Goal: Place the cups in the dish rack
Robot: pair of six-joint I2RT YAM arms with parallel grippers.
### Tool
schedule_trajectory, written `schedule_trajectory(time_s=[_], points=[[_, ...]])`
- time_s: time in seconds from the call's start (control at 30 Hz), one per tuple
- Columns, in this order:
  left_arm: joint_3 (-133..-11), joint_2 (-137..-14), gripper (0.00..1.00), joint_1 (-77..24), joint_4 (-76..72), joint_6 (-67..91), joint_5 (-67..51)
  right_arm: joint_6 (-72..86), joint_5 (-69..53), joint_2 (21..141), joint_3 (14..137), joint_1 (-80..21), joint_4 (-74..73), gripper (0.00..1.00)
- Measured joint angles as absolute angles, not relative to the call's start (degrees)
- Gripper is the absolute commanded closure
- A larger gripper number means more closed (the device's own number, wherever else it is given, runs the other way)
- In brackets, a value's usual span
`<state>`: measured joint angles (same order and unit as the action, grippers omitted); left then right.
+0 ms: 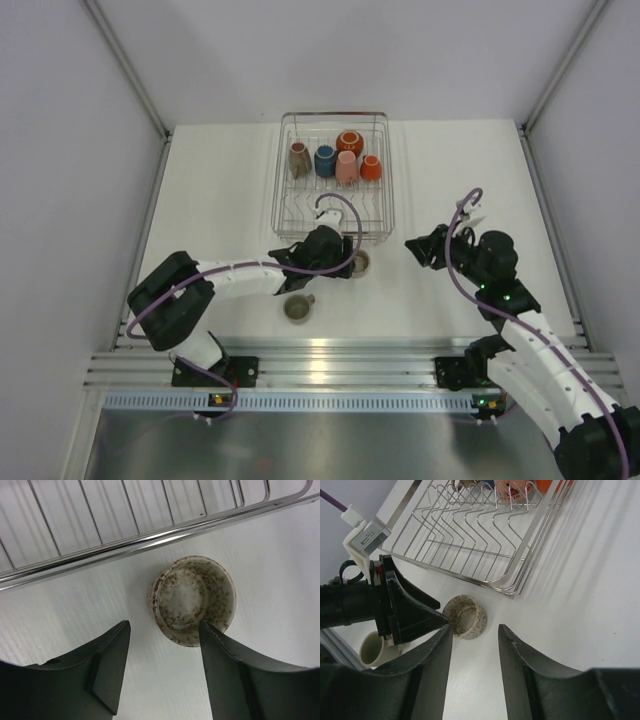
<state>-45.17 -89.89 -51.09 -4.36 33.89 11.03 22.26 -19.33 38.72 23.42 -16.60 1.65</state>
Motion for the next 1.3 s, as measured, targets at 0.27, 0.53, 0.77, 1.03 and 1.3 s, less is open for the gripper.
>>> schedule_trajectory(time_s=[0.27, 0.53, 0.77, 1.03, 1.3], points=[[-45.7, -93.9, 0.61, -51.1, -7.1, 35.0, 11.0, 22.3, -19.3, 37.9, 22.9, -16.6, 1.6, 0.58], [-45.8, -94.1, 1.0, -51.1, -7.7, 35.2, 11.0, 22.3, -19.3, 36.0, 22.9, -16.6, 0.7, 0.58], [-42.9, -90.1, 1.0, -51.1, -7.2, 35.5, 9.8, 22.2, -19.0, 34.6, 22.9, -16.6, -0.7, 0.58], [-40.8, -74.5, 1.0, -51.1, -6.5, 35.6, 4.8, 22.2, -20.0, 34.5, 23.6, -16.6, -2.2, 0.52], [-45.3, -77.8, 1.0, -37.5, -26.8, 46.7, -20.9, 25.4, -26.9, 39.9, 24.7, -16.6, 9.0, 0.45]])
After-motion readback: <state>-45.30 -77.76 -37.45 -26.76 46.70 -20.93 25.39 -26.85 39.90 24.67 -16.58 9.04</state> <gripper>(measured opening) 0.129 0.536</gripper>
